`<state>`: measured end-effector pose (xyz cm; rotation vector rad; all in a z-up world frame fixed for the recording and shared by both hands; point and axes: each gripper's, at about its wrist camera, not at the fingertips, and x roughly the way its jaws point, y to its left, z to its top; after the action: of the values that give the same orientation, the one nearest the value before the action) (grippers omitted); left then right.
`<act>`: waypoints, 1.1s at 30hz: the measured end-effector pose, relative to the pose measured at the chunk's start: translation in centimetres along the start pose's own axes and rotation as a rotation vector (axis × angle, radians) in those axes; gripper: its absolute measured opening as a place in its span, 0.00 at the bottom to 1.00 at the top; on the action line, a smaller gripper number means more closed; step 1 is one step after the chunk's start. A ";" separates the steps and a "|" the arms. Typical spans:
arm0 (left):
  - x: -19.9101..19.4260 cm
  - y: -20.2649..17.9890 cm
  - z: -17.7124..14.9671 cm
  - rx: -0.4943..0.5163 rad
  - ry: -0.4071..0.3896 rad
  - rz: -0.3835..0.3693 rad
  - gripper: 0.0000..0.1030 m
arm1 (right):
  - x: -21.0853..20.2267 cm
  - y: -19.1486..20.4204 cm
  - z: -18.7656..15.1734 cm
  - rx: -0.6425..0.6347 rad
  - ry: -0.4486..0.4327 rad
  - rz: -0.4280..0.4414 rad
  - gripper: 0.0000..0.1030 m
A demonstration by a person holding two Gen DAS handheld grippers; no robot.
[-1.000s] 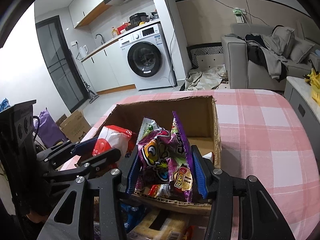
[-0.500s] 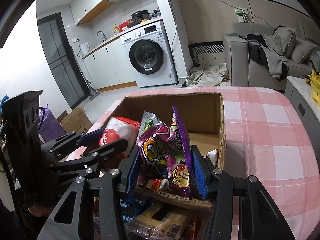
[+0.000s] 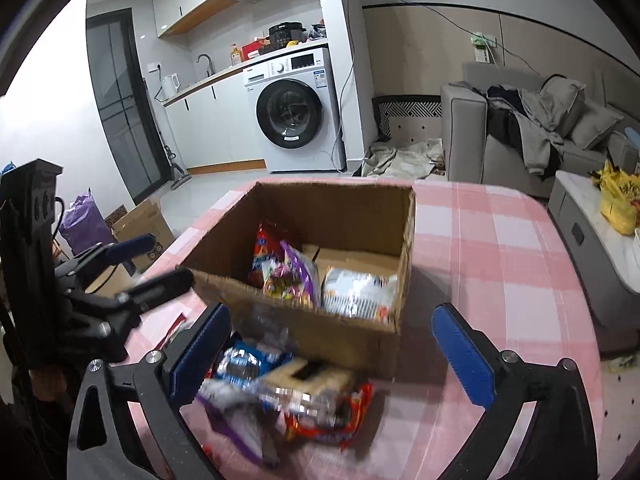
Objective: Organize snacks
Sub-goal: 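Open both tools and withdraw them from the box, then grasp the red wafer packet with the left tool while the right tool grasps a purple bag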
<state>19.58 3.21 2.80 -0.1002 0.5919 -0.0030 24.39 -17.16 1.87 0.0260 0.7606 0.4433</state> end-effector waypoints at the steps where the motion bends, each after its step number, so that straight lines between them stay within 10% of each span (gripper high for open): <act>1: -0.5 0.1 -0.3 -0.007 0.006 0.001 1.00 | -0.3 -0.1 -0.4 0.008 0.001 0.001 1.00; 33: -7.3 -2.1 -11.1 0.029 0.142 -0.048 1.00 | -3.4 1.8 -8.7 0.029 0.090 -0.003 1.00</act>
<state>7.41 0.26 -2.12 -0.0871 0.7312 -0.0659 15.69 -18.10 -1.88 0.0318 0.8552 0.4327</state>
